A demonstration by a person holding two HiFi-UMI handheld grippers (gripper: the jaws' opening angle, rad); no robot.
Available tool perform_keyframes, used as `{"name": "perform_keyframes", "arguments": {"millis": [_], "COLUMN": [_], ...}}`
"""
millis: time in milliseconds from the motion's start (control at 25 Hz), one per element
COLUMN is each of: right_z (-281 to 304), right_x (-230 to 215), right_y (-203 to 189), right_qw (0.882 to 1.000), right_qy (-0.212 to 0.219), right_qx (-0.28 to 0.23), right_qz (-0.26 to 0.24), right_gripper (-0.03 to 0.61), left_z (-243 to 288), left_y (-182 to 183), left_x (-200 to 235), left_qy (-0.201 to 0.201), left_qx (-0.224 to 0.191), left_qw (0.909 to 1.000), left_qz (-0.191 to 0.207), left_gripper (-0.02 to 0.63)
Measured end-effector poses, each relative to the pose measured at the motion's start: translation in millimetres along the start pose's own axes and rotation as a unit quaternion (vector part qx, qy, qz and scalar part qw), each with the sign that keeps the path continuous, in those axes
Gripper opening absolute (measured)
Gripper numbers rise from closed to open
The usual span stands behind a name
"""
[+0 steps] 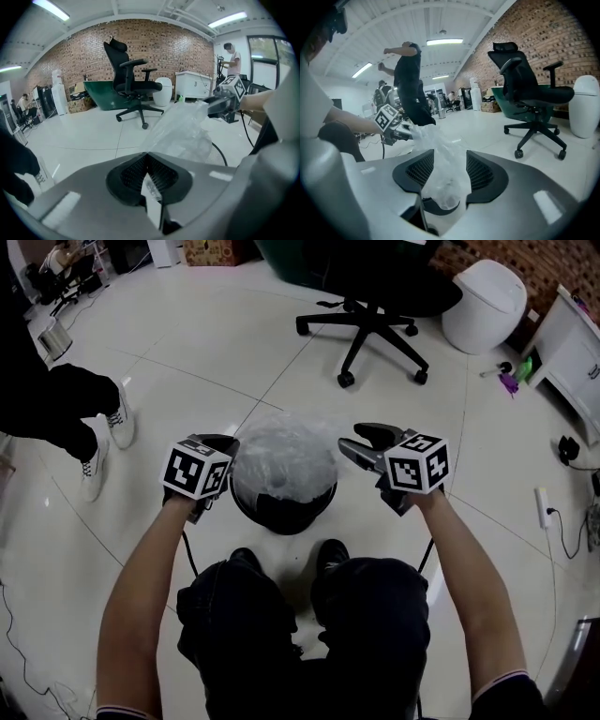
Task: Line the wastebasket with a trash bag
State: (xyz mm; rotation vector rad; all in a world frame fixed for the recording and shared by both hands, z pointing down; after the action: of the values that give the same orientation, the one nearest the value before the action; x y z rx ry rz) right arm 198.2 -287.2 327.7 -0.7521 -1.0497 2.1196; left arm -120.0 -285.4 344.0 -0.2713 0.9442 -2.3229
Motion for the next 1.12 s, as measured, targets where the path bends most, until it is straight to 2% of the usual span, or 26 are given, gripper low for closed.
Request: {"name": "perform_keyframes", "arguments": {"millis": [120, 200, 280, 320, 640, 920, 1120], "right_z": [20.6, 30.5, 32.8, 31.1, 6.7, -8.9, -11.4], "right_x": [11.1, 12.8, 12.7, 13.3, 39.8, 63.0, 74.9], "right_y": [-6.2, -12.3, -15.2, -15.2, -23.7, -54.0, -75.8], "right_qw": [0.999, 0.998, 0.997, 0.997, 0.997, 0.995, 0.993], "right_qy": [0.009, -0.003, -0.016, -0.015, 0.024, 0.044, 0.045], "right_qx": [0.035, 0.055, 0.059, 0.055, 0.056, 0.078, 0.102], "right_qz": [-0.024, -0.036, -0.043, -0.043, -0.053, -0.045, -0.039], "right_gripper": [0.224, 0.212, 0.047, 0.002, 0.002, 0.002, 0.002], "left_z": [-2.4, -4.2, -7.1, -9.3, -32.0, -49.7, -54.5], "left_y": [-0.4, -2.6, -5.5, -6.9, -29.3, -60.7, -86.0], "left_x": [-6.3, -9.3, -11.2, -11.9, -30.0, -57.3, -71.3], "left_qy": [-0.005, -0.008, -0.011, -0.013, -0.041, -0.078, -0.104], "left_qx": [0.000, 0.002, 0.003, 0.003, 0.002, 0.026, 0.046], "left_qw": [1.0000, 1.0000, 0.9999, 0.9999, 0.9991, 0.9965, 0.9934], "left_qz": [0.002, 0.002, 0.003, 0.003, -0.006, 0.017, 0.017], "left_gripper": [0.012, 0.012, 0.011, 0.012, 0.011, 0.011, 0.012]}}
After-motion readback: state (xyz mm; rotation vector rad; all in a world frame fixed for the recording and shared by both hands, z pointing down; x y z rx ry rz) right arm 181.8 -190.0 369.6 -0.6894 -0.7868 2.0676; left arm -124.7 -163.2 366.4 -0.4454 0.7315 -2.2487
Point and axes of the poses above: the fingertips, and each gripper's own axes: z forward along the fingers, x to its left, y out of its top, the point moved 9 cm from there along -z, backward along the fingers, and after that the axes turned 6 degrees about x, right-handed, at the moved point
